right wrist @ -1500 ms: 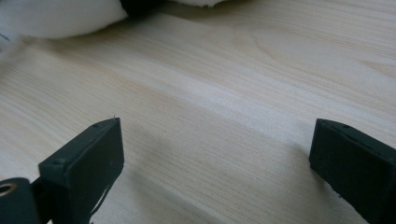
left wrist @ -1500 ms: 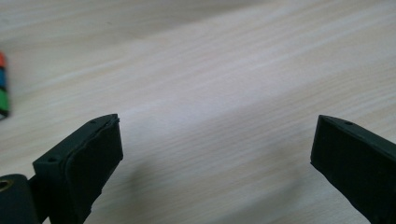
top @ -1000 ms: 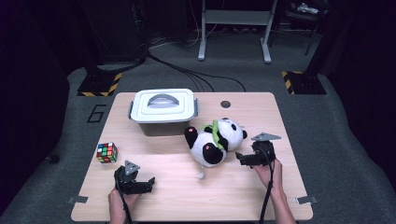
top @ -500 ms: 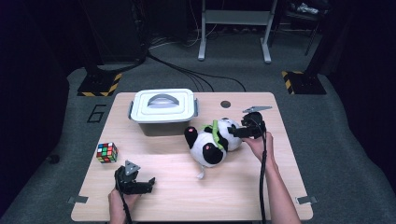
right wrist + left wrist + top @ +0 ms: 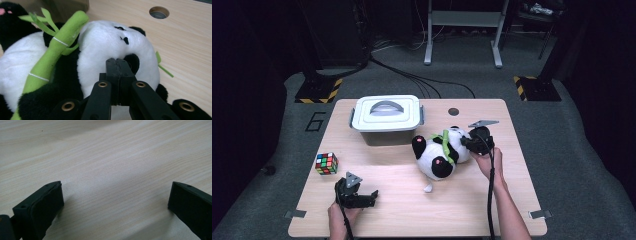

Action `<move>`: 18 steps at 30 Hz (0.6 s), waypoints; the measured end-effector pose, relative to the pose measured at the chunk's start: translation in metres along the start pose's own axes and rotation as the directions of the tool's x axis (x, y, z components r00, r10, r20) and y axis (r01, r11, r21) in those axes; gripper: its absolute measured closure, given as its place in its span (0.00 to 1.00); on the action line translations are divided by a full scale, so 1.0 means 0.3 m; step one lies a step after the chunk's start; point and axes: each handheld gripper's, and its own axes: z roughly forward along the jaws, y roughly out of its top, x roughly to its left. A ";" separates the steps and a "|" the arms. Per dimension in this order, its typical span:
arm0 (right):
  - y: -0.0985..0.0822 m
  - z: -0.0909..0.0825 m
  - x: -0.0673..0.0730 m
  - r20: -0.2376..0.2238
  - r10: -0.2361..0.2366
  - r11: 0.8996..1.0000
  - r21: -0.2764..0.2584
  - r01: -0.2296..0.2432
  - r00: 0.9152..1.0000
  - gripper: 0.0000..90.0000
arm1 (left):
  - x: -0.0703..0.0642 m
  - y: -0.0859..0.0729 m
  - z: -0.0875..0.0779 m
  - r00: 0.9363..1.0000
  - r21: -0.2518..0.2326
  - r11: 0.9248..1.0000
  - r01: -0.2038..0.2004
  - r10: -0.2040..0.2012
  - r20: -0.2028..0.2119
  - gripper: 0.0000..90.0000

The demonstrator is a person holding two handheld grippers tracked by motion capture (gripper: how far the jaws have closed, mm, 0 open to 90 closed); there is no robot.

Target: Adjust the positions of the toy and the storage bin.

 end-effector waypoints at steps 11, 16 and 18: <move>-0.021 -0.025 0.043 0.059 0.032 0.999 -0.011 -0.032 0.998 1.00 | 0.000 0.000 0.000 1.000 -0.001 1.000 -0.002 0.002 0.001 0.00; -0.034 -0.064 0.077 0.063 0.039 0.999 -0.022 -0.038 0.997 1.00 | 0.000 0.000 0.000 1.000 -0.001 1.000 -0.002 0.002 0.001 0.00; -0.042 -0.074 0.098 0.073 0.049 0.998 -0.030 -0.047 0.996 1.00 | 0.000 0.000 0.000 1.000 -0.001 1.000 -0.002 0.002 0.001 0.00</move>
